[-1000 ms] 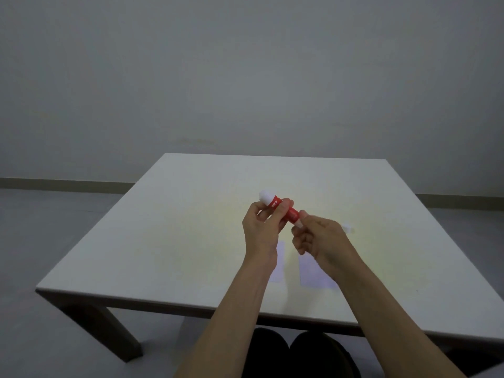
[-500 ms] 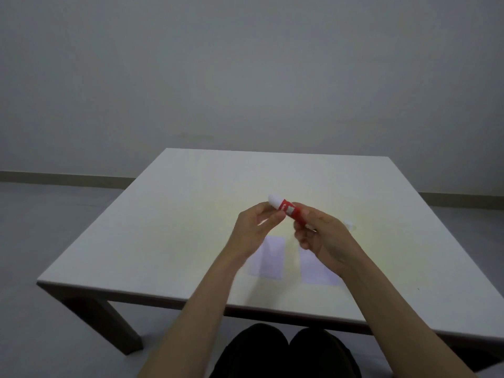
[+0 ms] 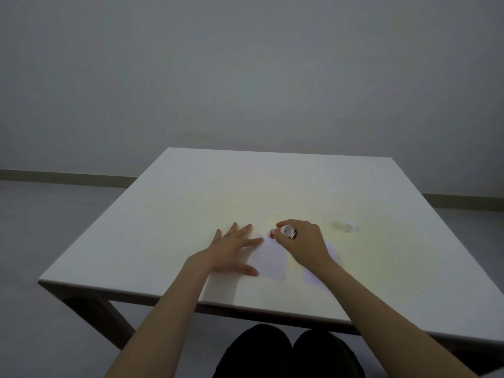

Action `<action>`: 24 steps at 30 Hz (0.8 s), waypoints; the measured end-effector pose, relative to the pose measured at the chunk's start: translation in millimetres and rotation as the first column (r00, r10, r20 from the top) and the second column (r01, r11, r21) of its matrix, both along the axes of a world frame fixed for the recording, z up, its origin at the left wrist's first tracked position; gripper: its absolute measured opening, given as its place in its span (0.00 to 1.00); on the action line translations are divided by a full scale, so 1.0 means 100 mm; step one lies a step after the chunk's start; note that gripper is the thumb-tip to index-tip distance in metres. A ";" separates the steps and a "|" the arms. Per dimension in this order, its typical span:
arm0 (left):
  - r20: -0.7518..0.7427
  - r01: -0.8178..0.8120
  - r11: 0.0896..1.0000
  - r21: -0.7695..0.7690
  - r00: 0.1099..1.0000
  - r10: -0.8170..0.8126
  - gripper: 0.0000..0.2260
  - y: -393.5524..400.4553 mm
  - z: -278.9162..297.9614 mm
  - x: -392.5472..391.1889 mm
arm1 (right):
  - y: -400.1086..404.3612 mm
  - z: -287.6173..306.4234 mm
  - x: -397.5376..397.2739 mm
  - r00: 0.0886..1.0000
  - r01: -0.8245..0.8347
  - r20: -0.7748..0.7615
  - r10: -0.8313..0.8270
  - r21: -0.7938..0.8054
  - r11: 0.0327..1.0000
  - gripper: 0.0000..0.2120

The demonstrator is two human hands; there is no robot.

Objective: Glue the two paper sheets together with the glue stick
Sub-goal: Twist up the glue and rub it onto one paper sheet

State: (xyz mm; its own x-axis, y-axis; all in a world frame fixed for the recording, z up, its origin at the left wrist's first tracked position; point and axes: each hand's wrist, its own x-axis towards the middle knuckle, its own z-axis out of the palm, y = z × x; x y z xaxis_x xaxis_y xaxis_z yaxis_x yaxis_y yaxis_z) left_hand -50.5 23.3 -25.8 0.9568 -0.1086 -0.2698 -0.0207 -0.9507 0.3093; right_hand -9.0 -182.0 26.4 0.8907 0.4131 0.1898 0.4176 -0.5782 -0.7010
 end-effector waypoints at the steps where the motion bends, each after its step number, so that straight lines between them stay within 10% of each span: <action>1: 0.002 -0.003 1.000 -0.002 1.000 0.003 0.40 0.01 0.00 0.00 | 0.03 -0.02 0.00 1.000 -0.014 0.024 0.015 -0.047 0.999 0.14; 11: -0.016 -0.037 0.996 -0.084 0.999 0.036 0.41 0.01 -0.01 0.01 | 0.01 -0.09 -0.31 0.949 -0.312 0.015 0.315 -0.095 0.945 0.08; 19: -0.035 -0.023 0.999 -0.031 0.999 0.022 0.43 0.01 0.01 0.03 | -0.10 -0.09 0.04 0.999 -0.034 0.020 0.033 0.009 0.999 0.08; 24: -0.016 -0.044 0.998 -0.054 0.999 0.043 0.43 0.02 -0.05 0.04 | -0.14 -0.15 -0.34 0.949 -0.300 0.063 0.309 -0.118 0.947 0.09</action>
State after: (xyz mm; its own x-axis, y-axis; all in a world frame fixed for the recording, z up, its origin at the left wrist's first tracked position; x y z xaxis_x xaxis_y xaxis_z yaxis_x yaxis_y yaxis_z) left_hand -46.9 25.0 -30.5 0.9568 -0.0821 -0.2789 0.0250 -0.9326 0.3601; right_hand -43.1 -195.6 11.2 0.7031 0.6838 0.1952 0.6370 -0.4838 -0.6002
